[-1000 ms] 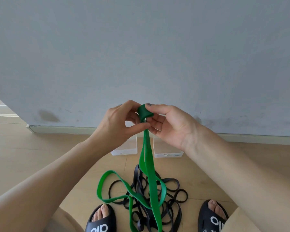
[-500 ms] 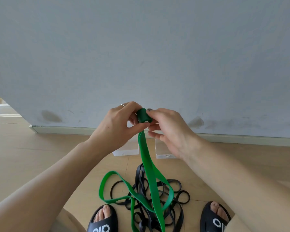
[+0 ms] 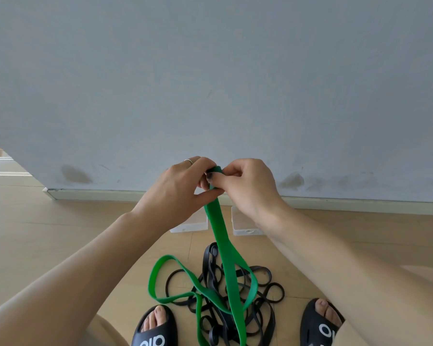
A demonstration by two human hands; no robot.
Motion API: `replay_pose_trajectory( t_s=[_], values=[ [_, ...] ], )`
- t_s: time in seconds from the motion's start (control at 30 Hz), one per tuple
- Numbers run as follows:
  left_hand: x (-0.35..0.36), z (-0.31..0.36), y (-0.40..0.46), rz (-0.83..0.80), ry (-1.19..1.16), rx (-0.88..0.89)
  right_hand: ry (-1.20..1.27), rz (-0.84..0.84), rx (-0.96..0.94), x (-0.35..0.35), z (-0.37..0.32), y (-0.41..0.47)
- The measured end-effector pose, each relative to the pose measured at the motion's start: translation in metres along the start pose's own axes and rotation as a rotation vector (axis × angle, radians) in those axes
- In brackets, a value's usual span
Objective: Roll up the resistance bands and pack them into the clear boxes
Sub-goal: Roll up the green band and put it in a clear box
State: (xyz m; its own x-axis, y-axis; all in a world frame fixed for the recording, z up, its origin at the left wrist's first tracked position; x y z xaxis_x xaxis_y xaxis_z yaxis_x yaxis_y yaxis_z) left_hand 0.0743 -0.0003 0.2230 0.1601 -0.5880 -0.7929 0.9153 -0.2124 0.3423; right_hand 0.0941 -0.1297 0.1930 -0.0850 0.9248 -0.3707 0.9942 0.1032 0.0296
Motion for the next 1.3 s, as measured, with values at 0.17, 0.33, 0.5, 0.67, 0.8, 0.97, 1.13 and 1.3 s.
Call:
replay_pose_trajectory(
  t_s=[0.17, 0.33, 0.5, 0.67, 0.8, 0.97, 1.13, 1.3],
  values=[
    [-0.004, -0.002, 0.002, 0.035, -0.115, -0.065, 0.083, -0.022, -0.029, 0.001, -0.003, 0.004],
    [-0.009, 0.0, 0.004, 0.056, -0.132, -0.01, 0.216, -0.061, 0.011, 0.003, 0.002, 0.009],
    [-0.013, 0.001, 0.003, 0.049, -0.106, 0.027, 0.291, -0.223, 0.106, 0.016, 0.008, 0.004],
    [-0.009, -0.002, 0.002, 0.034, -0.055, 0.044, 0.288, -0.218, 0.134, 0.011, 0.011, 0.005],
    [-0.007, -0.004, 0.004, 0.026, -0.096, 0.044, 0.405, -0.185, 0.149, 0.011, 0.016, 0.007],
    [-0.009, -0.008, 0.005, -0.009, -0.121, 0.035, 0.466, -0.243, 0.141, 0.014, 0.014, 0.006],
    [-0.018, -0.007, 0.008, 0.037, -0.194, 0.019, 0.619, -0.215, 0.125, 0.016, 0.009, 0.008],
    [-0.021, -0.007, 0.005, 0.027, -0.264, -0.024, 0.687, -0.232, 0.1, 0.019, 0.004, 0.007]
  ],
)
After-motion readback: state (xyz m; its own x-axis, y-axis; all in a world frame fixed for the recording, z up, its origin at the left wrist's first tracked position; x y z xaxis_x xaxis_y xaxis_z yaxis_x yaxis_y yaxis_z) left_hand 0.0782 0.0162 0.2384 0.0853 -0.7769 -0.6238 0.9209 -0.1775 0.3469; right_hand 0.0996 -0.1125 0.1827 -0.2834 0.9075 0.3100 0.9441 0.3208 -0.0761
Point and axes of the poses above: each hand's wrist, its own y-axis towards the middle knuckle, its own x-axis out of the palm, z = x × y, the point moved 9 cm from there along y, towards the middle knuckle, and after that the axes turned 10 degrees about -x, right-handed, at the moved point
